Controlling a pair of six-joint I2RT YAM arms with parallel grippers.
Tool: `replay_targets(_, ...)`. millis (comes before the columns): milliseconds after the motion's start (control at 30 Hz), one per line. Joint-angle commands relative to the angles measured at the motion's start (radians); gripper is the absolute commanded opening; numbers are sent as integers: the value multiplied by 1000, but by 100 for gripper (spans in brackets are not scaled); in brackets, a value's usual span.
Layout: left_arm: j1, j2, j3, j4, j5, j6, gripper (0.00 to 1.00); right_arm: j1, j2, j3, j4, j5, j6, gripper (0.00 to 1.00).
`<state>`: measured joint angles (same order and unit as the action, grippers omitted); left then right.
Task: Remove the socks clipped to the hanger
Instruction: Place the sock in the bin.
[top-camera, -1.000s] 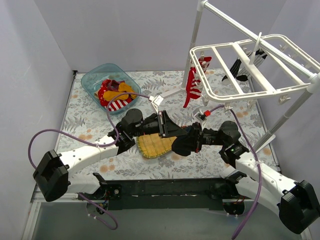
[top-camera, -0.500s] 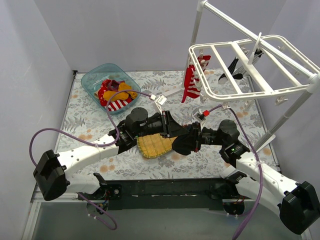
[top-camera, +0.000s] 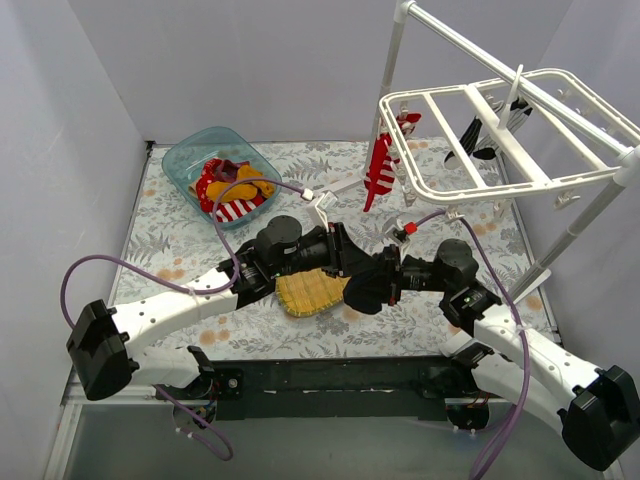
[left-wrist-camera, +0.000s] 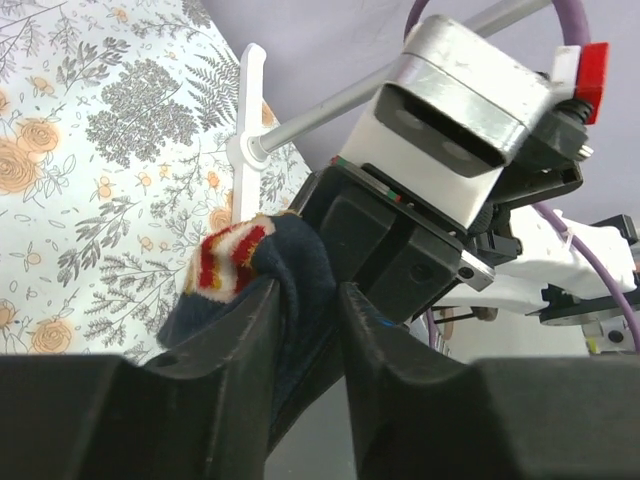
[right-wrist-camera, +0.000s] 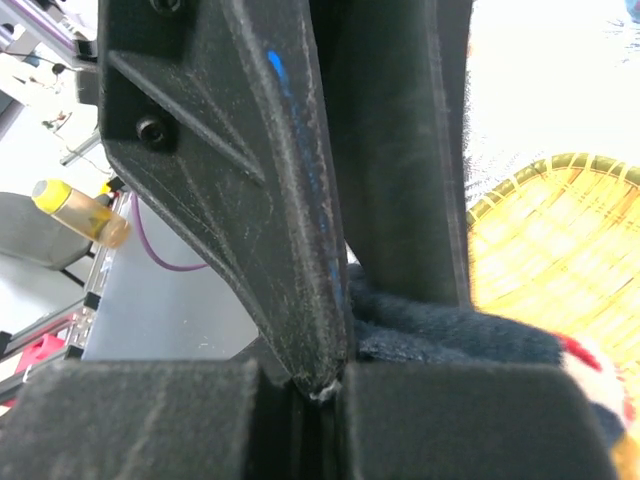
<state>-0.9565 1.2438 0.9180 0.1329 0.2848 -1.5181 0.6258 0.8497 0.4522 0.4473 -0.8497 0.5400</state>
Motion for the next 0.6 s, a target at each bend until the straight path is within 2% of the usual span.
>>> replay_targets(0, -22, -7, 35, -32, -19, 29, 17, 22, -11, 75, 18, 1, -38, 1)
replay_targets(133, -25, -13, 33, -30, -45, 22, 0, 26, -15, 74, 1, 11, -46, 1)
replay_targets(300, -25, -50, 4, -30, -146, 0, 0, 28, -29, 69, -7, 35, -48, 2)
replay_targets(400, -27, -76, -8, -27, -196, -7, 0, 26, -43, 63, -19, 69, -51, 16)
replay_targets(500, -25, -98, -16, -24, -232, -5, 0, 28, -70, 49, -30, 135, -51, 22)
replay_targets(567, -25, -110, -25, -27, -272, -8, 0, 26, -96, 37, -35, 193, -52, 31)
